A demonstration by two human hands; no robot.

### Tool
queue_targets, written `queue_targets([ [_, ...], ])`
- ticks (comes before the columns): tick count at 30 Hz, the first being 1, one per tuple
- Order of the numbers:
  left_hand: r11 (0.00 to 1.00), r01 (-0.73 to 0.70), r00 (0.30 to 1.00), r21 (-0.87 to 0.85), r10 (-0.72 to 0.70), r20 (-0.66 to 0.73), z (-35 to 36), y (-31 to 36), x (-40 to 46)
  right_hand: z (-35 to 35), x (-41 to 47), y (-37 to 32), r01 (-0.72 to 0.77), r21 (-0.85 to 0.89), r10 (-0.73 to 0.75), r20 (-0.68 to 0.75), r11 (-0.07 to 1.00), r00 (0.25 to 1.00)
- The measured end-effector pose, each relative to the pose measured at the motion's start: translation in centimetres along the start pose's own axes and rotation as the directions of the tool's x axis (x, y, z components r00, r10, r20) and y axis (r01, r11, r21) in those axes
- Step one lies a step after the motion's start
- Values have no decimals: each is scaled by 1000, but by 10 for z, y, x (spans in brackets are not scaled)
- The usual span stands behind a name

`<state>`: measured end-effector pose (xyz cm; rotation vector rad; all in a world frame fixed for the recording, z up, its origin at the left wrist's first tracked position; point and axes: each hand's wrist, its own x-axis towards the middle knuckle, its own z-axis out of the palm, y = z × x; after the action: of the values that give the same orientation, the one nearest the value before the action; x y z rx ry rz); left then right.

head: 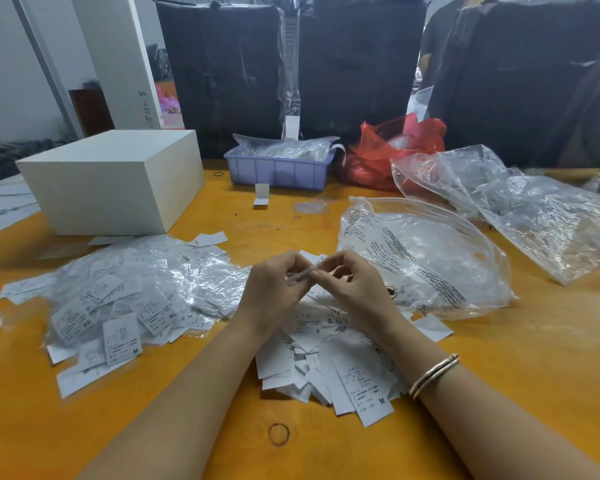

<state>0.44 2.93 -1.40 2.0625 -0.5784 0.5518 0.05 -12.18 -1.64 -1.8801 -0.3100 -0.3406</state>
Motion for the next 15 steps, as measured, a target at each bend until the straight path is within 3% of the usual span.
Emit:
queue_targets([
  [5, 999, -20, 1000, 43, 19, 6, -2, -1, 0, -1, -3, -6, 5, 70, -8, 42, 998, 999],
  [8, 996, -53, 999, 71, 53, 5, -2, -1, 0, -4, -3, -7, -62, 277, 46, 64, 959, 997],
  [11, 992, -76, 997, 101, 73, 27, -2, -1, 0, -6, -1, -5, -169, 496, 115, 138, 852, 984],
  [15, 974, -138, 990, 178, 130, 52, -3, -1, 0, -6, 2, -2, -208, 522, 139, 169, 827, 976],
])
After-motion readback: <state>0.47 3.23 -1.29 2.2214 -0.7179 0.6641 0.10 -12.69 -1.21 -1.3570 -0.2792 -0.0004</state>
